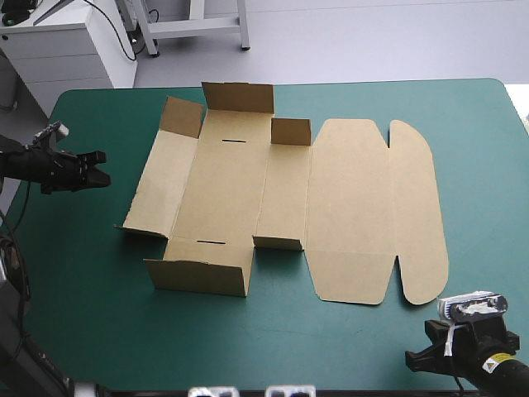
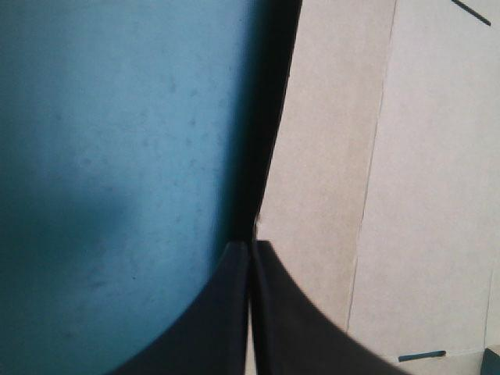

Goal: Fold the box

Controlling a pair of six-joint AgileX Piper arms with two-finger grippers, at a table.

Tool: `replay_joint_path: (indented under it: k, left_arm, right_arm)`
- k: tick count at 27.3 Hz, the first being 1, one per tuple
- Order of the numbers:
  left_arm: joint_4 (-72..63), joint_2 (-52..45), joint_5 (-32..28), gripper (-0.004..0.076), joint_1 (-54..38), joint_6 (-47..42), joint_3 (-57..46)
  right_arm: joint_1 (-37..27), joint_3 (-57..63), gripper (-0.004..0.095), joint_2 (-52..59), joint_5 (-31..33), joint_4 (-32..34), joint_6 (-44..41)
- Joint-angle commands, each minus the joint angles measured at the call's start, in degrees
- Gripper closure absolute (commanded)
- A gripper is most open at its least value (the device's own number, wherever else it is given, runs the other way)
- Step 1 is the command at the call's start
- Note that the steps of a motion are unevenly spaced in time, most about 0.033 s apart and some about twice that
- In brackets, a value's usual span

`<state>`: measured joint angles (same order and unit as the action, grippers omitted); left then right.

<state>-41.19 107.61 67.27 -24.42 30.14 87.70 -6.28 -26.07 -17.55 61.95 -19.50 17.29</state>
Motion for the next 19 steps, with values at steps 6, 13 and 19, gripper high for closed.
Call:
replay_joint_path:
  k: [6, 13, 19]
  left_arm:
    - [-3.26, -2.46, 1.24, 0.0421, 0.27, 1.79, 1.78]
    - [-3.37, -2.23, 0.73, 0.0154, 0.27, 1.79, 1.78]
    - [-3.37, 2.33, 6.16, 0.0158, 0.27, 2.03, 1.78]
  right_arm:
    - [0.17, -1.49, 0.0913, -0.43, -2.98, -0.59, -0.19]
    - [0.17, -1.49, 0.0913, -0.43, -2.98, -0.59, -0.19]
    - [0.17, -1.49, 0.0913, -0.43, -2.98, -0.59, -0.19]
